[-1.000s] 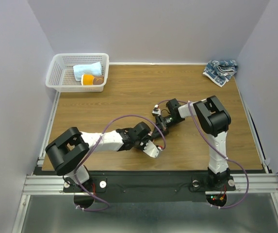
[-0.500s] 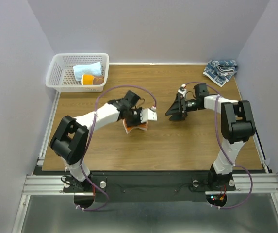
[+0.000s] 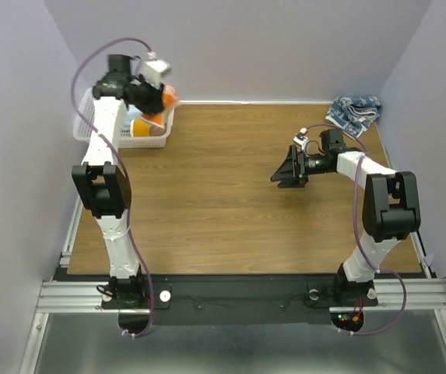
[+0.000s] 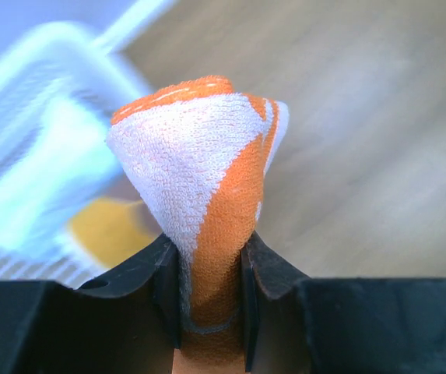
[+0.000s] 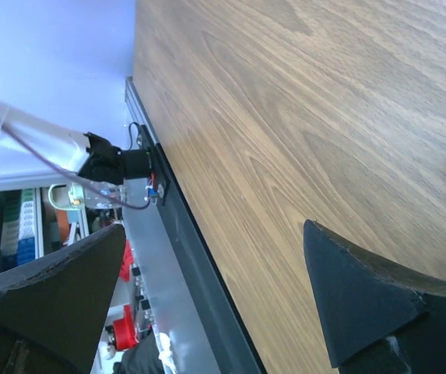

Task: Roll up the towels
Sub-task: Place the rolled towel into the container

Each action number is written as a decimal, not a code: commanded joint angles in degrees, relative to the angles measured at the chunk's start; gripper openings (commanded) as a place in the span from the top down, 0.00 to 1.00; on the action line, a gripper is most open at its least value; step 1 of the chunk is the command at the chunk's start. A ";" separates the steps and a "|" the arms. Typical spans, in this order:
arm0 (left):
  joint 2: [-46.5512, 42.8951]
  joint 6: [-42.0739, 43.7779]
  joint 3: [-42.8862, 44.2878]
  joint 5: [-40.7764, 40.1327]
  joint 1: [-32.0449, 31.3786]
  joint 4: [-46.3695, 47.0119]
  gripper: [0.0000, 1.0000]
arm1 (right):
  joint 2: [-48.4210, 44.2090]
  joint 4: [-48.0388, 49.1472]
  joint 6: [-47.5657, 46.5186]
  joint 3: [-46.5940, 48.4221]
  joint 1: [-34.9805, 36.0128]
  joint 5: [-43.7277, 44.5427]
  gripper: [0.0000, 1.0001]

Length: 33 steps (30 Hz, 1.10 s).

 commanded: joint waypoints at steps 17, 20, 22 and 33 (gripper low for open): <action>15.06 -5.63 12.08 -14.12 20.06 14.43 1.00 | -0.92 -3.36 -4.82 -1.38 0.25 3.72 0.00; 16.38 -7.12 11.12 -15.18 20.14 17.60 1.00 | -1.01 -3.53 -5.17 -1.73 0.25 3.73 0.00; 17.43 -7.74 11.20 -16.49 20.23 19.36 1.00 | -1.10 -3.62 -5.35 -1.82 0.16 3.81 0.00; 23.85 -8.45 11.12 -21.15 20.23 23.76 1.00 | -1.27 -4.06 -6.14 -2.78 0.16 4.43 0.00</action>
